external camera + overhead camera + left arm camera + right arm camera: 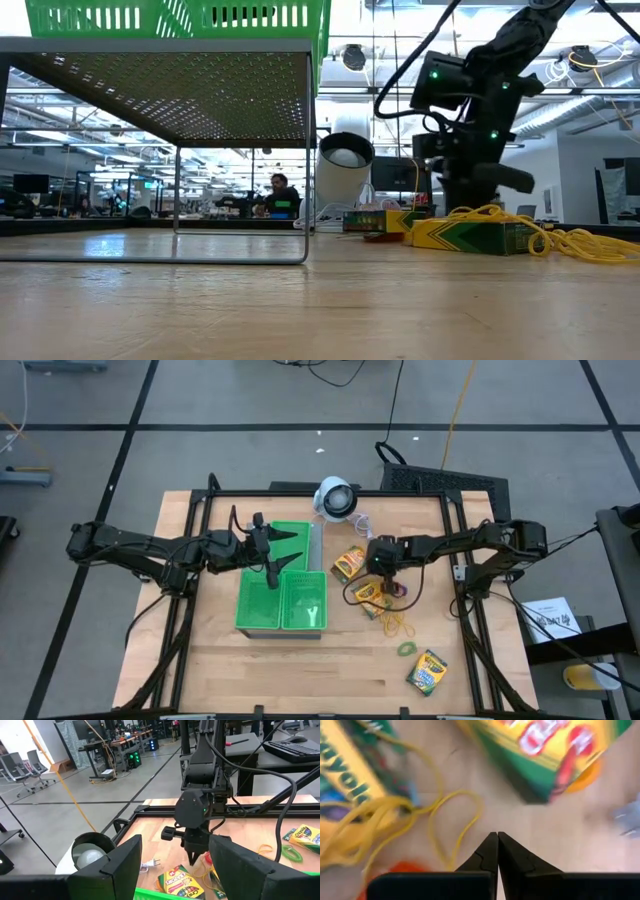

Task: Pick & Place Office Desk Supplies
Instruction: Put the crayons box into the top green basket on the shelf

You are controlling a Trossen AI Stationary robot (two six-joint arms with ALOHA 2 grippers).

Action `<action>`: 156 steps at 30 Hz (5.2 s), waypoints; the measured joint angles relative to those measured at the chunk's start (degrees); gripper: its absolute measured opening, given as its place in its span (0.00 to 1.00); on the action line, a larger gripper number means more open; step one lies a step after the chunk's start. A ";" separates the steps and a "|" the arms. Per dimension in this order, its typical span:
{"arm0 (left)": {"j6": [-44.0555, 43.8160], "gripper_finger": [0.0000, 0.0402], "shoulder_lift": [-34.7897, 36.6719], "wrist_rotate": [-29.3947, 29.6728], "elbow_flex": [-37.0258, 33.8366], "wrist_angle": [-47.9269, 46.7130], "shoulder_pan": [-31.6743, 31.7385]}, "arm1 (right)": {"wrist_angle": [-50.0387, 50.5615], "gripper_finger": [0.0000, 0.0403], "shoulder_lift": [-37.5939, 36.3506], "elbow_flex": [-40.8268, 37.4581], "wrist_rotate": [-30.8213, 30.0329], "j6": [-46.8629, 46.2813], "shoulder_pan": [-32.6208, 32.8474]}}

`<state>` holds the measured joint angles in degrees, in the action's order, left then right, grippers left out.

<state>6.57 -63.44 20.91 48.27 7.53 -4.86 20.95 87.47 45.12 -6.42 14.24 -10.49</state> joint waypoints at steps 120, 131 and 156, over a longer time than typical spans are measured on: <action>-2.78 0.60 0.00 -0.02 0.00 -0.02 0.02 | -52.32 0.80 10.17 -18.75 31.81 -64.84 -10.02; -2.80 0.60 0.01 -0.02 0.00 -0.05 0.01 | -52.54 0.66 12.58 -17.61 31.98 -65.13 -10.00; -2.81 0.60 0.02 -0.02 0.00 -0.09 0.02 | -63.49 0.17 9.78 -17.75 32.07 -55.98 -10.01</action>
<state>3.76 -63.42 20.88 48.27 7.44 -4.84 -42.54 97.25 27.36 25.65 -41.74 -20.50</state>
